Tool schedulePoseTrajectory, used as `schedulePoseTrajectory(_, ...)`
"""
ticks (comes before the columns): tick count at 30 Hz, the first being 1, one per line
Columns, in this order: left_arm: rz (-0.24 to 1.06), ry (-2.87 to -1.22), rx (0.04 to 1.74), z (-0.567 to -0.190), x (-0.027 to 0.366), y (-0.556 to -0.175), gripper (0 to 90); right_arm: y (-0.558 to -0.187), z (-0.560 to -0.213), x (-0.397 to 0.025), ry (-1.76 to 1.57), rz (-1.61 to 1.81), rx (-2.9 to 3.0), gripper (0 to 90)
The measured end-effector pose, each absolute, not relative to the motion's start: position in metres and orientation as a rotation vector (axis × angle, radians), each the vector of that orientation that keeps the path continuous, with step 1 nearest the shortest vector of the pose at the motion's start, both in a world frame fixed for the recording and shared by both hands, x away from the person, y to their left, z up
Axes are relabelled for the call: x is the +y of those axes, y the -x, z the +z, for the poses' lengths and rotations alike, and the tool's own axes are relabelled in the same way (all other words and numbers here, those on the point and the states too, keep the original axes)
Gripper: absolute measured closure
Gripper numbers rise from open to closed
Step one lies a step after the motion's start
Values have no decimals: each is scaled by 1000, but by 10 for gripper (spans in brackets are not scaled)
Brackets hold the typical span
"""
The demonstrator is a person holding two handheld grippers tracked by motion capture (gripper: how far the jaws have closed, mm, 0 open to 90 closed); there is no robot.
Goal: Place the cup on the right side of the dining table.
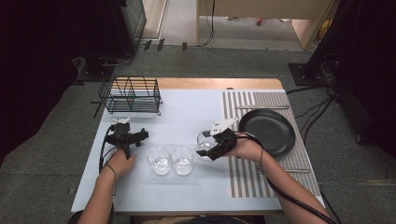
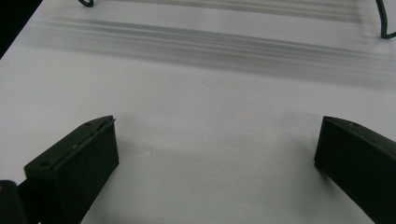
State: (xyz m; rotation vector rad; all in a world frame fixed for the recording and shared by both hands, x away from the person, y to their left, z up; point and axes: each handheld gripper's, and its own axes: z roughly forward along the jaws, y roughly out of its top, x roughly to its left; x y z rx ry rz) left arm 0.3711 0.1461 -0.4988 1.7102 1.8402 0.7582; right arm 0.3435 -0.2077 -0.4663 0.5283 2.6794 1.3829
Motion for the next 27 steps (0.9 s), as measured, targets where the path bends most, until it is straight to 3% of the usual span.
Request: schedulePoseTrajectory(27, 758, -1710, 1840, -499, 146, -371, 0, -351, -466, -209, -671, 1303, 2606, 191)
